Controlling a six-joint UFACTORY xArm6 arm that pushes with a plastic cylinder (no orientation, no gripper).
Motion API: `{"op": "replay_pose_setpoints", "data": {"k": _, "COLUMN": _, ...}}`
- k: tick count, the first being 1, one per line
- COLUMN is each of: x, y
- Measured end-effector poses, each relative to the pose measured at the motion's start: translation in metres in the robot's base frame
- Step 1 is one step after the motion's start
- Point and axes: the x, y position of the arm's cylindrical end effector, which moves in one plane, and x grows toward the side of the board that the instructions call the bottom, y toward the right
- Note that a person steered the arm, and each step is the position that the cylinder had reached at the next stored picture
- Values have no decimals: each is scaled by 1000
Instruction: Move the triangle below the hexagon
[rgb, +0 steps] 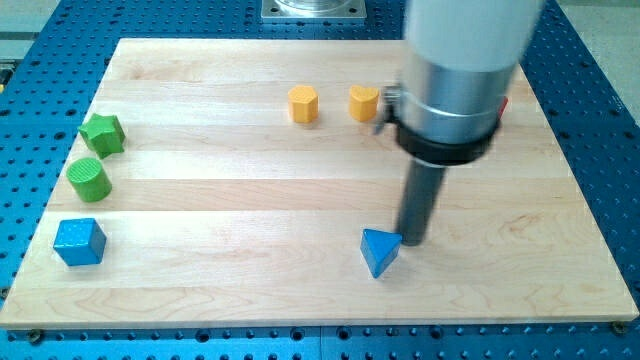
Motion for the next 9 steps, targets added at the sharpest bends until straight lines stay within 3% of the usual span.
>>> {"op": "replay_pose_setpoints", "data": {"k": 1, "x": 47, "y": -2}}
{"op": "replay_pose_setpoints", "data": {"k": 2, "x": 39, "y": -84}}
{"op": "replay_pose_setpoints", "data": {"k": 3, "x": -2, "y": -133}}
{"op": "replay_pose_setpoints", "data": {"k": 4, "x": -11, "y": -148}}
{"op": "replay_pose_setpoints", "data": {"k": 5, "x": 37, "y": -114}}
{"op": "replay_pose_setpoints", "data": {"k": 6, "x": 38, "y": -62}}
{"op": "replay_pose_setpoints", "data": {"k": 7, "x": -13, "y": -95}}
{"op": "replay_pose_setpoints", "data": {"k": 9, "x": -73, "y": -116}}
